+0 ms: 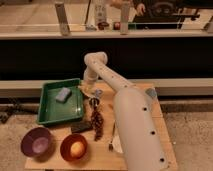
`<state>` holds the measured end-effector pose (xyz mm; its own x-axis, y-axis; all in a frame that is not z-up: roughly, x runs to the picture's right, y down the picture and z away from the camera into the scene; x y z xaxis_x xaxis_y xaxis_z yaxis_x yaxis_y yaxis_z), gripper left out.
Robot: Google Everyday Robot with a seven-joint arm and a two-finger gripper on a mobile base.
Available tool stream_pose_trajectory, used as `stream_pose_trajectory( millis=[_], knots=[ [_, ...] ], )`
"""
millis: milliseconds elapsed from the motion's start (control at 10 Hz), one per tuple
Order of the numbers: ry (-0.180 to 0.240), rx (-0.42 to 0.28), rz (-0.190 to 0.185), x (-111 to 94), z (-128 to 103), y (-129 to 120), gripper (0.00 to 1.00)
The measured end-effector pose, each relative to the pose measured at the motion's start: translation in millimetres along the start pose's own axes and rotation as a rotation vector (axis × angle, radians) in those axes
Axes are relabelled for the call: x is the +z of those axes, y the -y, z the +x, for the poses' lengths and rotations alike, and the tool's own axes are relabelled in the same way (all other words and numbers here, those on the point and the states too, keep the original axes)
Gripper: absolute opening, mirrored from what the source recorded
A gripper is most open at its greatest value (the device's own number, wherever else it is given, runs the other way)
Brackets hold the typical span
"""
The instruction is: Place banana in tray
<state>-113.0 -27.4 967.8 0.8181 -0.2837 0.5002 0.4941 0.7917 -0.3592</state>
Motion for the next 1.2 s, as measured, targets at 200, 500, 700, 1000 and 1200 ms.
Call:
stream_pose_trajectory(
  millis=[200, 500, 700, 1000, 1200],
  knots=[
    [0.014, 0.005, 0.007, -2, -1, -1, 0.42],
    [0.059, 0.023, 0.026, -5, -5, -4, 0.42],
    [0.092, 0.038, 0.044, -9, -10, -7, 0.42],
    [0.121, 0.035, 0.096, -26, -22, -11, 0.49],
    [0.139, 0.026, 0.137, -46, -29, -10, 0.54]
  ],
)
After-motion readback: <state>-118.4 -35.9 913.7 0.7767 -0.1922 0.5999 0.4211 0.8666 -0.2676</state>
